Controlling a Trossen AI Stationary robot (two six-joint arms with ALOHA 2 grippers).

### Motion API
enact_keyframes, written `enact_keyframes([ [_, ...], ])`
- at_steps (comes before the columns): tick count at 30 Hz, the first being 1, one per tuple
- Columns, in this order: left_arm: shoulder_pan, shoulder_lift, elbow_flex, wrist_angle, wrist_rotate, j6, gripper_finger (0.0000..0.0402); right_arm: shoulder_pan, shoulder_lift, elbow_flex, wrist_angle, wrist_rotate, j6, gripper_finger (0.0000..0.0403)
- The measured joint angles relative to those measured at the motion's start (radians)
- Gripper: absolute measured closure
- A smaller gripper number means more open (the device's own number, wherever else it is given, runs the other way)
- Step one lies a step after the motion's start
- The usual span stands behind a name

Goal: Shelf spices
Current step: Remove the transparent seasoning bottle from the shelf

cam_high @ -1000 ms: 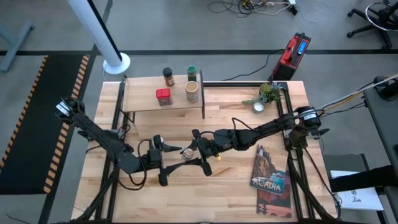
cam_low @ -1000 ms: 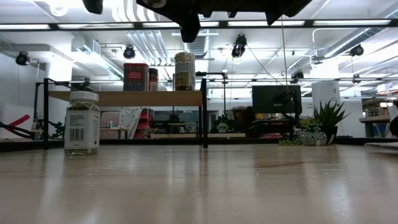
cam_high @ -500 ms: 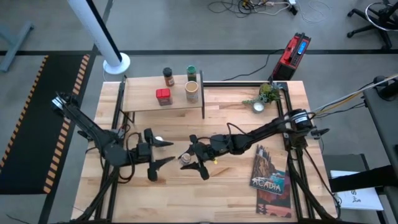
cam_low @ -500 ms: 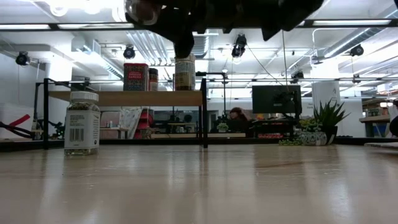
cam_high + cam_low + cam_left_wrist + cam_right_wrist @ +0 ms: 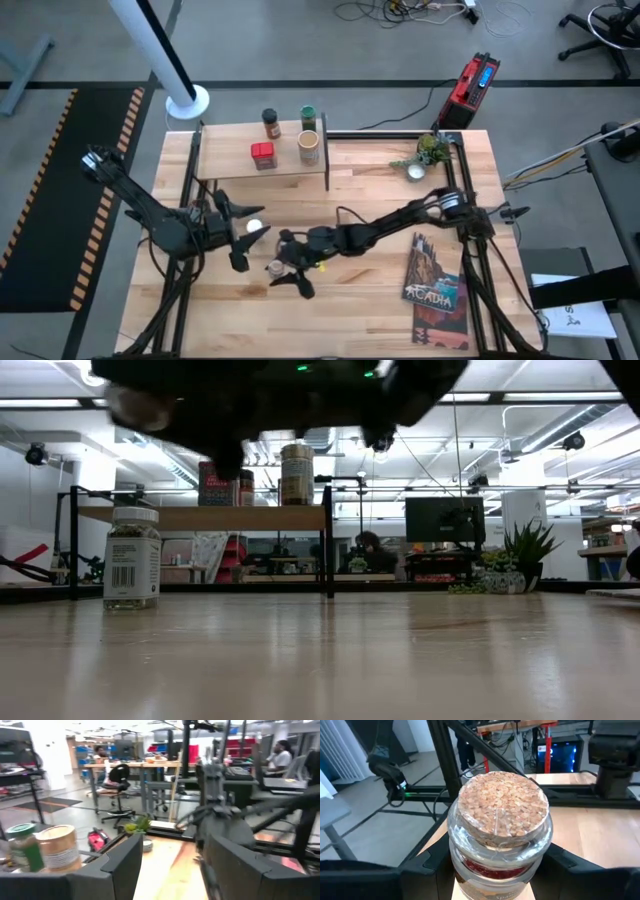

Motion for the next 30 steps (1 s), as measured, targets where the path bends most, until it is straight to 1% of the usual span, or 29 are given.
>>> enact_keyframes([
  [6, 0.0, -0.009, 0.0, -0.001, -0.03, 0.0, 0.0191, 0.0, 0.121, 0.15, -0.047, 0.002, -0.028, 0.0227],
  [14, 0.001, -0.002, 0.0, 0.002, -0.047, 0.003, 0.0194, -0.001, 0.235, 0.263, -0.13, 0.016, -0.045, 0.023],
  [18, 0.001, -0.003, 0.0, 0.009, -0.051, 0.006, 0.0196, -0.001, 0.27, 0.315, -0.161, 0.102, -0.066, 0.0225],
  [21, 0.001, -0.004, 0.0, 0.012, -0.077, 0.007, 0.0195, -0.002, 0.293, 0.344, -0.192, 0.136, -0.043, 0.023],
  [25, 0.001, -0.005, 0.0, 0.016, -0.096, 0.006, 0.0196, -0.001, 0.304, 0.367, -0.223, 0.221, -0.027, 0.0231],
  [30, 0.001, -0.005, 0.0, 0.021, -0.098, 0.008, 0.0194, 0.003, 0.304, 0.373, -0.251, 0.289, 0.01, 0.0225],
])
